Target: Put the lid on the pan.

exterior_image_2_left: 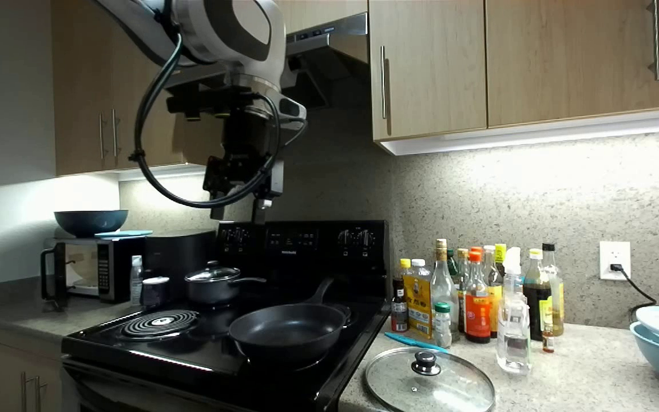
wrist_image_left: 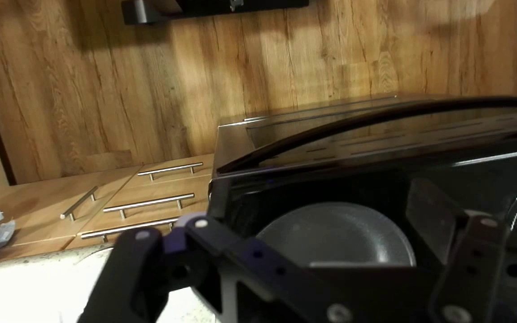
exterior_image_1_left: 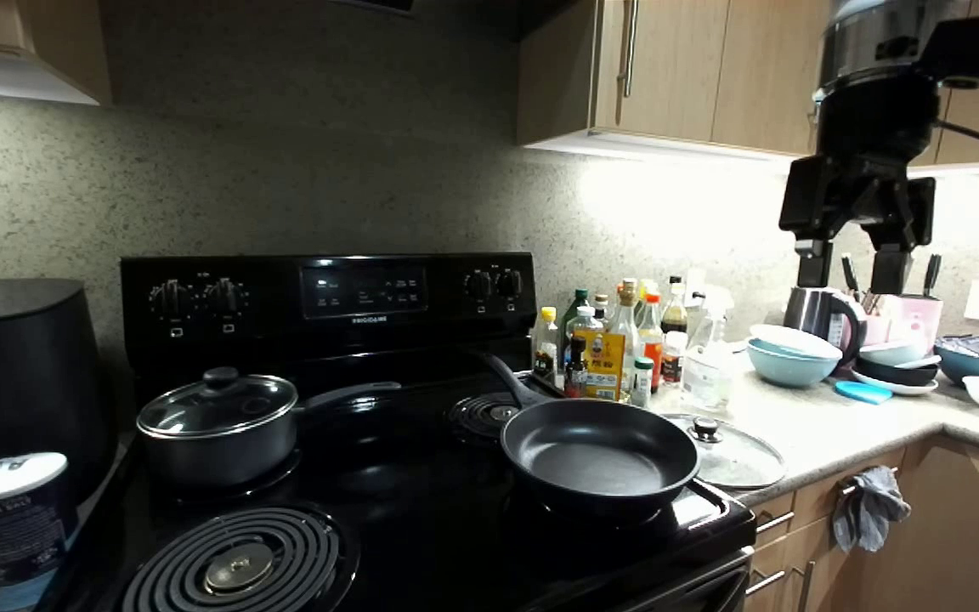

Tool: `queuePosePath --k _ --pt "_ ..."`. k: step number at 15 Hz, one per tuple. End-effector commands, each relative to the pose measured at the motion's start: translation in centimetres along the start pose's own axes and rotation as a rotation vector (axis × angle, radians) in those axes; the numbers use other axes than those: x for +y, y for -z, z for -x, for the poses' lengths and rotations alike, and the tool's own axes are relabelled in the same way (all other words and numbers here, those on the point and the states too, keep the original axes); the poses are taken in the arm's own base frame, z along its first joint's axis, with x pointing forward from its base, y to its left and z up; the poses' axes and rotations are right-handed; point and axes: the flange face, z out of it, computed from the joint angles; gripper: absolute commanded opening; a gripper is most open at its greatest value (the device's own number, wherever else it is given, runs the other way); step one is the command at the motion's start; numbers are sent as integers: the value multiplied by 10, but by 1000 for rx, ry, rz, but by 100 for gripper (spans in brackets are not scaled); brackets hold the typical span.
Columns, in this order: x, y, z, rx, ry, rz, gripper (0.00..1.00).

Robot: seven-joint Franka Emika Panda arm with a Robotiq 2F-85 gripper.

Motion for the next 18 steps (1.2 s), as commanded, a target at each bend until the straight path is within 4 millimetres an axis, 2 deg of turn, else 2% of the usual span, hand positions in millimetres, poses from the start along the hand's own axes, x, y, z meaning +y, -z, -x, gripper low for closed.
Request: queuePosePath --k 1,3,4,6,10,14,18 --pt "18 1 -47 5 -113 -25 100" --pt "25 0 -57 -33 -135 -42 100" --pt "23 -1 -45 -4 -94 -18 100" --pt "28 -4 -56 -17 -108 -21 100" --pt "29 -6 -65 -29 -127 -25 100" --pt "39 -17 -97 -56 -201 -15 100" --pt "63 -38 -150 -106 -376 -46 100"
